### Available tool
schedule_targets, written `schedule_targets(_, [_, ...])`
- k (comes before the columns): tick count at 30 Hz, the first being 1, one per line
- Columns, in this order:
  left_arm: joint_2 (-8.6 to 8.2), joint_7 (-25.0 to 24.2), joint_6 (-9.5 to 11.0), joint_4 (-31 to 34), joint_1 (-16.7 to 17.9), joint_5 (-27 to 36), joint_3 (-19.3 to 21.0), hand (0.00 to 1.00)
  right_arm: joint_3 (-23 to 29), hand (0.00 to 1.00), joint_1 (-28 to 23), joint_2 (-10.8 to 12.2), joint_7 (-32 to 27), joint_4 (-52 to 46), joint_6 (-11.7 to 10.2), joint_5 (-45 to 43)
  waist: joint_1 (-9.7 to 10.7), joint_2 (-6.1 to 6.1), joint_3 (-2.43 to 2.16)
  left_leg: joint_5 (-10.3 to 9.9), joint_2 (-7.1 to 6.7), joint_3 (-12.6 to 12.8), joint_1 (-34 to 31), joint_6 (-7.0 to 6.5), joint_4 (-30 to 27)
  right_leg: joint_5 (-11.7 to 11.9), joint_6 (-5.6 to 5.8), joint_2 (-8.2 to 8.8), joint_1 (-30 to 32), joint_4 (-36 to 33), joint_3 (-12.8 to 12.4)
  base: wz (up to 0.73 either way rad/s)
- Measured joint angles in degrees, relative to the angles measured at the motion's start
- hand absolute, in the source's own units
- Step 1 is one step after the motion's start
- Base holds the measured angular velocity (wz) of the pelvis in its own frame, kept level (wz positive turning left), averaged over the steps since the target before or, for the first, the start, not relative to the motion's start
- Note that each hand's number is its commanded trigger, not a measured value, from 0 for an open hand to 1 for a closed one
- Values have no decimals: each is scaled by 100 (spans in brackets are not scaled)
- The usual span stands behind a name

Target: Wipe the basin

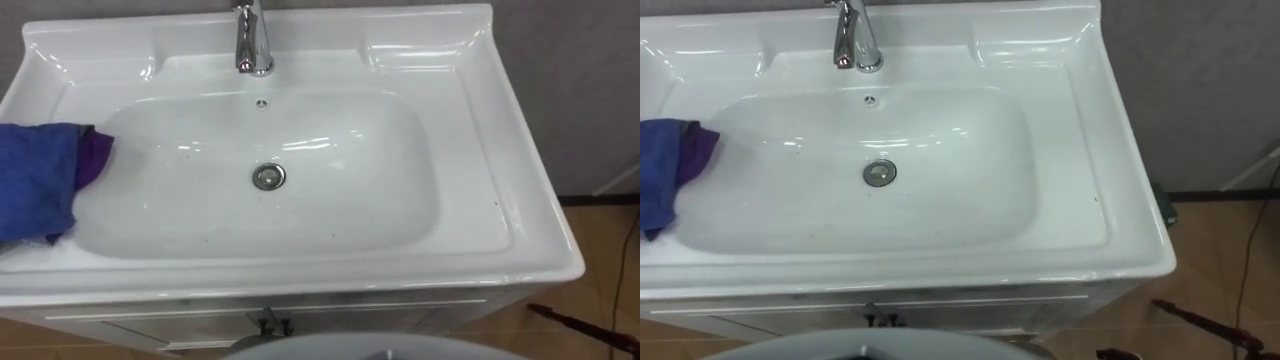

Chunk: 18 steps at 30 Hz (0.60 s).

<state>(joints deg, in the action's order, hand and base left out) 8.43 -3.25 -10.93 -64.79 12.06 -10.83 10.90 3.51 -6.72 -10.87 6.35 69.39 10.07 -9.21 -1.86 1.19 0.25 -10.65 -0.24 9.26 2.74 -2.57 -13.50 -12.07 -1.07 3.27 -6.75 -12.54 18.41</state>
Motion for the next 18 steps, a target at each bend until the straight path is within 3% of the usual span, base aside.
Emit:
schedule_targets(8, [6, -185, -119, -4, -13, -8, 3, 0, 14, 0, -11, 1, 4, 2, 12, 30, 8, 2, -3, -5, -18, 3, -4, -26, -4, 49, 33, 9, -8, 56, -21, -1])
schedule_targets(18, [9, -254, -126, -32, -46, -4, -1, 0, 27, 0, -18, -3, 5, -4, -1, 30, 36, -34, -10, 1, -27, 19, 8, -50, 3, 81, 47, 8, -14, 80, -58, 0])
